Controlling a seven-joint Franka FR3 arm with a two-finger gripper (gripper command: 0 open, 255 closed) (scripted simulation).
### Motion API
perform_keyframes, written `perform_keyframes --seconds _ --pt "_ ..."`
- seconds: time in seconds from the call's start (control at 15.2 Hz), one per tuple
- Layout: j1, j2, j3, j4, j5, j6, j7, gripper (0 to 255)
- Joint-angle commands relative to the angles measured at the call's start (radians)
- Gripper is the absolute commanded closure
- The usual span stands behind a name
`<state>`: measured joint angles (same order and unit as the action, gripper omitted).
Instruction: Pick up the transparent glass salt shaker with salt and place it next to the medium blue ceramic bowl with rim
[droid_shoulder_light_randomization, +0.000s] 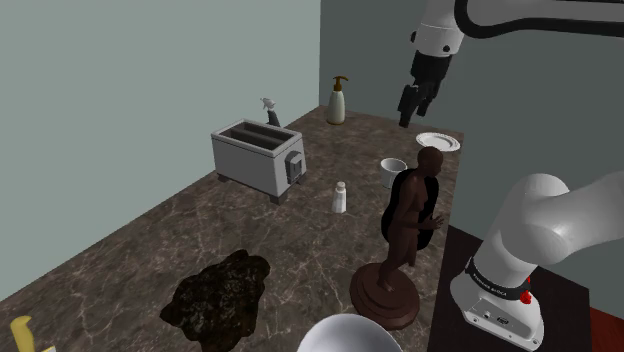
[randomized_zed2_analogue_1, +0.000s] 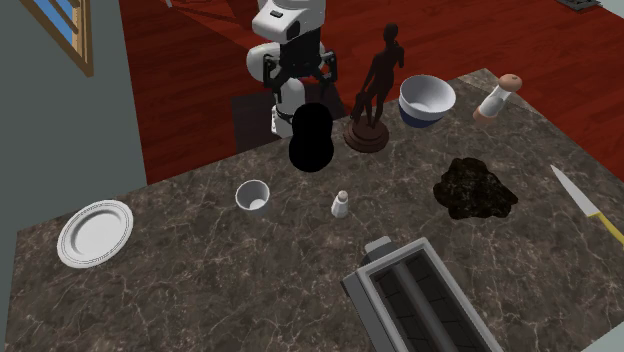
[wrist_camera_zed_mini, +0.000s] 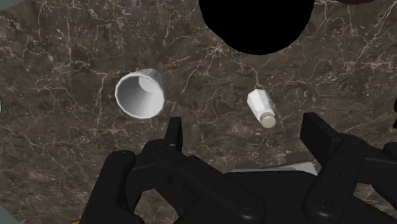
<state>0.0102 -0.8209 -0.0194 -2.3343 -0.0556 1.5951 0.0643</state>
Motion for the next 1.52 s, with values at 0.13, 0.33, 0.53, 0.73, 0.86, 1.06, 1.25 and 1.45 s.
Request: perform_keyframes --seconds 0.13,0.33,0.53,0.73,0.86,1.06,1.25,1.45 --pt "-0.001 0.034 0.010 -0.034 0.017 0.062 0.032 0" --pt "0.000 0.094 0.025 -0.077 0.042 0.156 0.077 0" --pt "0.002 0.167 0.039 -0.107 0.067 0.252 0.120 0" --pt "0.004 0.252 0.053 -0.125 0.091 0.349 0.160 0" --pt "0.006 0.314 0.062 -0.130 0.107 0.412 0.185 0" --pt "0.009 0.415 0.074 -0.127 0.129 0.504 0.220 0" --pt "0.014 0.523 0.085 -0.110 0.151 0.592 0.253 0" --pt "0.016 0.579 0.090 -0.106 0.161 0.642 0.266 0"
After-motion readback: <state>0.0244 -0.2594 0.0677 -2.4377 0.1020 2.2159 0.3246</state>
